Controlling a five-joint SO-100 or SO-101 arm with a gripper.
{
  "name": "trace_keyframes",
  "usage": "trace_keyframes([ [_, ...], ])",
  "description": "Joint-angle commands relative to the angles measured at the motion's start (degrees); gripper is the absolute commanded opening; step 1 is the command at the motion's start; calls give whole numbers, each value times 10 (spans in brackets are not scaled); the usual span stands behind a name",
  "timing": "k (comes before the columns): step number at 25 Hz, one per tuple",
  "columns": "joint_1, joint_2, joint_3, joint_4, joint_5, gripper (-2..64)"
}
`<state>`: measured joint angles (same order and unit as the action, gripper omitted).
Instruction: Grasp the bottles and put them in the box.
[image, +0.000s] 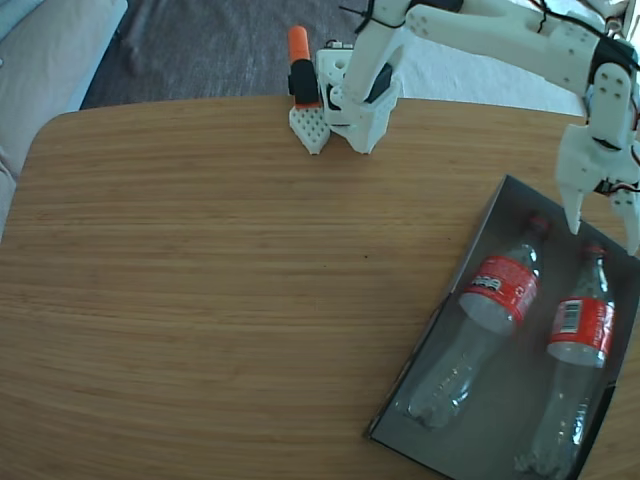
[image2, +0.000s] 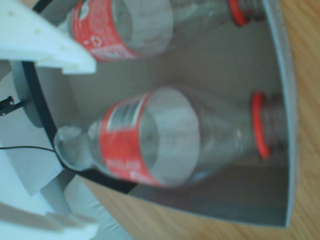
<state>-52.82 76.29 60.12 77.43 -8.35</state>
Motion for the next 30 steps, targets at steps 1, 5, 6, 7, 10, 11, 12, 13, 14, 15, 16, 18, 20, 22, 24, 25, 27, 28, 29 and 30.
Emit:
trace_keyframes([
  [1, 4, 22, -5, 4, 5, 386],
  [5, 17, 22, -5, 4, 5, 384],
  [6, 21, 22, -4, 4, 5, 384],
  [7, 28, 22, -4, 4, 5, 384],
  [10, 68, 22, -6, 4, 5, 384],
  [11, 88, 22, -11, 4, 5, 384],
  [12, 110, 24, -13, 4, 5, 384],
  [13, 130, 30, -15, 15, 5, 384],
  [14, 149, 44, -8, 25, 5, 384],
  [15, 172, 58, 2, 32, 5, 384],
  [16, 197, 73, 18, 33, 5, 384],
  [18, 242, 107, 52, 34, 5, 384],
  [20, 281, 143, 77, 34, 5, 384],
  [22, 313, 180, 100, 34, 5, 384],
  [24, 341, 216, 130, 34, 5, 382],
  [25, 353, 232, 146, 34, 4, 368],
  [27, 374, 265, 184, 29, 0, 303],
  [28, 381, 281, 202, 27, 0, 263],
  [29, 387, 298, 220, 26, -1, 228],
  [30, 390, 315, 237, 26, -1, 195],
])
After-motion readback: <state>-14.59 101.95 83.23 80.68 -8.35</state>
